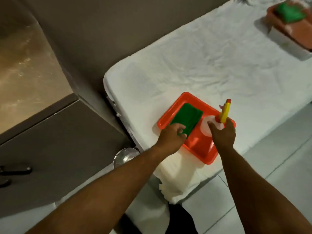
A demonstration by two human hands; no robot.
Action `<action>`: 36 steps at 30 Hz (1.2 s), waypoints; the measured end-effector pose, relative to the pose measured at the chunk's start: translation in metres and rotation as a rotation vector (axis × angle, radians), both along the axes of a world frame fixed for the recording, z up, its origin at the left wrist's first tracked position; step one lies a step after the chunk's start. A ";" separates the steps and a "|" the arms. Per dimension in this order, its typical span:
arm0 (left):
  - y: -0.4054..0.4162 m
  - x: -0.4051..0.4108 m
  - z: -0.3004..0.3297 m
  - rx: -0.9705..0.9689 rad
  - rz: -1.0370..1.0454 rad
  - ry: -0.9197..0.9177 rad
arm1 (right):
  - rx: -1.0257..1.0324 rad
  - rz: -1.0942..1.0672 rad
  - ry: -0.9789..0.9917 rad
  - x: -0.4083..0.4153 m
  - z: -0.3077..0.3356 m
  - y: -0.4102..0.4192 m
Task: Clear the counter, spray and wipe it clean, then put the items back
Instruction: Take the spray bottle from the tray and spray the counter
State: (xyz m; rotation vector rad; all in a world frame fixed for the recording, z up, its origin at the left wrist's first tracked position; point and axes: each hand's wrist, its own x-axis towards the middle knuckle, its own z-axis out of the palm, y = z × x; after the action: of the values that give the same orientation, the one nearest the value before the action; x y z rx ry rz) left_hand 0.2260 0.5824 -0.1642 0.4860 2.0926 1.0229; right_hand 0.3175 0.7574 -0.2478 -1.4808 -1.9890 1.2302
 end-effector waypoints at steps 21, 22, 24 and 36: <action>-0.182 -0.073 0.089 0.154 0.390 0.477 | 0.201 0.732 0.489 -0.167 0.228 -0.225; -0.205 -0.072 0.095 0.179 0.441 0.461 | 0.158 0.757 0.505 -0.176 0.234 -0.249; -0.250 -0.067 0.103 0.193 0.532 0.452 | 0.045 0.869 0.495 -0.193 0.246 -0.305; -0.453 -0.020 0.076 0.124 1.055 0.294 | -0.135 1.497 0.132 -0.197 0.241 -0.568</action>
State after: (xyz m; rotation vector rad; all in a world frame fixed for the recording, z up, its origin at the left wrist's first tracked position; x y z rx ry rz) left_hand 0.2059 0.1296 -0.0880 -0.5375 2.5865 1.7306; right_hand 0.1203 0.1892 -0.0063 0.3886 -2.9063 1.8093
